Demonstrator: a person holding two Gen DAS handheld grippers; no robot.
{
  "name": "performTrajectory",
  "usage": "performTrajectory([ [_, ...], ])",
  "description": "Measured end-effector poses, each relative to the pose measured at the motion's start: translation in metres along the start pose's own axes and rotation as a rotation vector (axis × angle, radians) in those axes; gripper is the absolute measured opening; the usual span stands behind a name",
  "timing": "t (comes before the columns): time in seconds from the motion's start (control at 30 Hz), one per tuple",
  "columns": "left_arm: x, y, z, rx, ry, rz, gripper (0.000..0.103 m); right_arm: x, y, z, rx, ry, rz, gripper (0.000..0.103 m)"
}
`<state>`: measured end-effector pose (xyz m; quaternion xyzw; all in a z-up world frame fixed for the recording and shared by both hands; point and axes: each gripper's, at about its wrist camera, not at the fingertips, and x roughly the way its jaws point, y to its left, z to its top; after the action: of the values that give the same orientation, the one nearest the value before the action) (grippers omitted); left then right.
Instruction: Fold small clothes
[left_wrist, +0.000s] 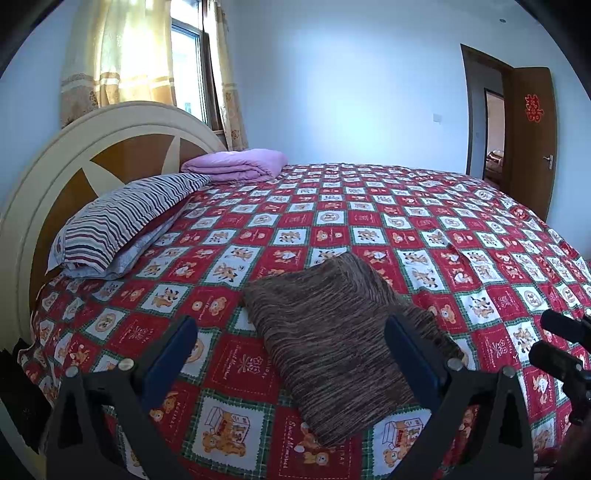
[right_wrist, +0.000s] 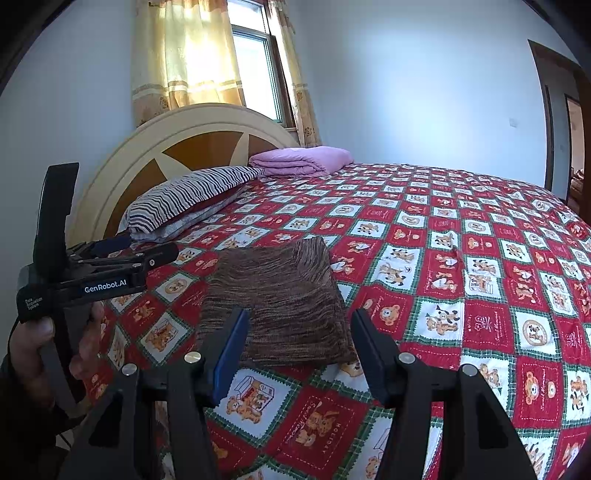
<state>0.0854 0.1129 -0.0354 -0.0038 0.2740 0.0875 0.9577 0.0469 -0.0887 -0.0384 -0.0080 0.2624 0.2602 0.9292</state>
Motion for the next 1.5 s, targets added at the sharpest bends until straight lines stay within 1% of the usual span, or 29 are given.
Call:
performTrajectory([
  [0.37,0.001,-0.002,0.0,0.012,0.0,0.001,0.103,-0.002,-0.002,-0.002,0.005,-0.006,-0.003,0.059],
  [0.5,0.001,-0.002,-0.001,0.023,0.002,-0.018,0.103,-0.002,-0.002,-0.001,0.007,-0.007,-0.004,0.059],
  [0.83,0.001,-0.001,0.0,0.026,-0.009,-0.005,0.103,-0.004,-0.001,-0.002,-0.001,-0.016,-0.007,0.059],
  [1.1,0.003,-0.001,0.0,0.035,0.0,-0.007,0.103,-0.003,0.0,-0.002,-0.013,-0.012,-0.002,0.059],
  [1.5,0.007,0.008,0.0,0.016,0.015,0.01,0.103,-0.006,0.006,-0.001,-0.044,-0.032,-0.004,0.059],
])
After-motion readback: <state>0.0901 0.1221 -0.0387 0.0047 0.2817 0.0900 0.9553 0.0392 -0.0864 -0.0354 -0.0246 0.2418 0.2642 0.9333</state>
